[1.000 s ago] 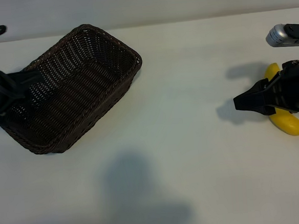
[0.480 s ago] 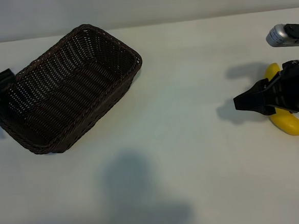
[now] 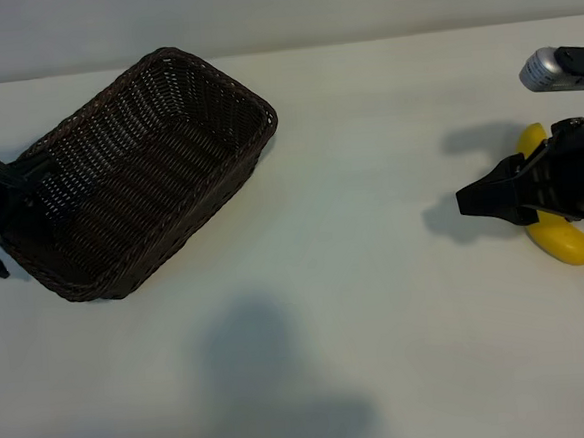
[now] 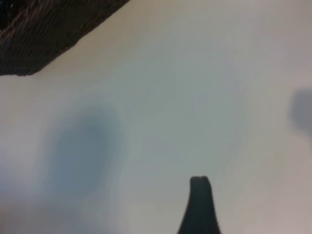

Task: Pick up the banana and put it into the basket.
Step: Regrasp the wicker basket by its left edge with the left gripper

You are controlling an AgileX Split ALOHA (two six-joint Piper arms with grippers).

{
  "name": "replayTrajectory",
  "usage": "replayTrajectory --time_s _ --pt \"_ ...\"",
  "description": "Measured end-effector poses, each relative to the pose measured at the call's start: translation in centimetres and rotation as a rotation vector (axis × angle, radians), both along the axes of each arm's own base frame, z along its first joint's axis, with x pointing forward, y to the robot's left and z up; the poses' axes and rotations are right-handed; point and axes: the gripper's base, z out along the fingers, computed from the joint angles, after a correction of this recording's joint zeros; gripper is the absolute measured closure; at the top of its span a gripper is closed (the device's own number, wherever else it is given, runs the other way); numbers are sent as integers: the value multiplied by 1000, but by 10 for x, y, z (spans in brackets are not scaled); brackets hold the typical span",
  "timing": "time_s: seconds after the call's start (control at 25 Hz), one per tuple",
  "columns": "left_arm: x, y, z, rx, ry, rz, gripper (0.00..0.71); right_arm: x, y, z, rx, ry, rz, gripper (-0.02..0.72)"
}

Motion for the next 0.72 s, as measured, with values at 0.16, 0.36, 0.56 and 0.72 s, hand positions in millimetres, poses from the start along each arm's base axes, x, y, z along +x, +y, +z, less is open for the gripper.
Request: replayTrajectory --time_s 0.16,0.36,0.56,0.72 --pt "5 0 -9 1 -3 3 145 0 0 0 0 0 0 134" --pt "10 1 -25 1 27 7 145 0 0 0 0 0 -1 134" --pt "13 1 -38 0 59 8 145 0 0 0 0 0 -1 134" --pt "15 1 -43 1 64 11 145 0 0 0 0 0 -1 134"
